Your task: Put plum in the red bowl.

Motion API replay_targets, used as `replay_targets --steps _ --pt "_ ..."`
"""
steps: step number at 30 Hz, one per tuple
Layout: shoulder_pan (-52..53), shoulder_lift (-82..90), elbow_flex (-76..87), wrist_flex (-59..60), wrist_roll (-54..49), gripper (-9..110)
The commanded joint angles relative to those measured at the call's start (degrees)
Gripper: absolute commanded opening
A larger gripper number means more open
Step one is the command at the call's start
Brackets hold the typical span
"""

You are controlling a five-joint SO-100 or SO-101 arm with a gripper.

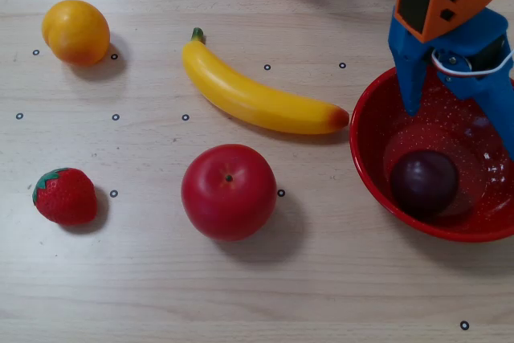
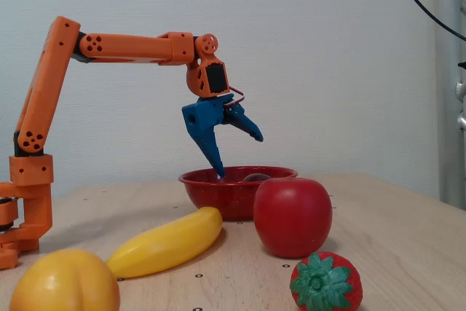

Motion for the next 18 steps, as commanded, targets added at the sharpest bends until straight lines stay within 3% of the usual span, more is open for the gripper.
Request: replay_targets --steps 1,7,18 --pt "-1.05 9.32 -3.78 -0.70 -1.85 31" --pt "-4.92 18.37 -0.44 -4.13 -4.57 0" --pt "-16.17 38.32 16.88 -12.30 -8.70 0"
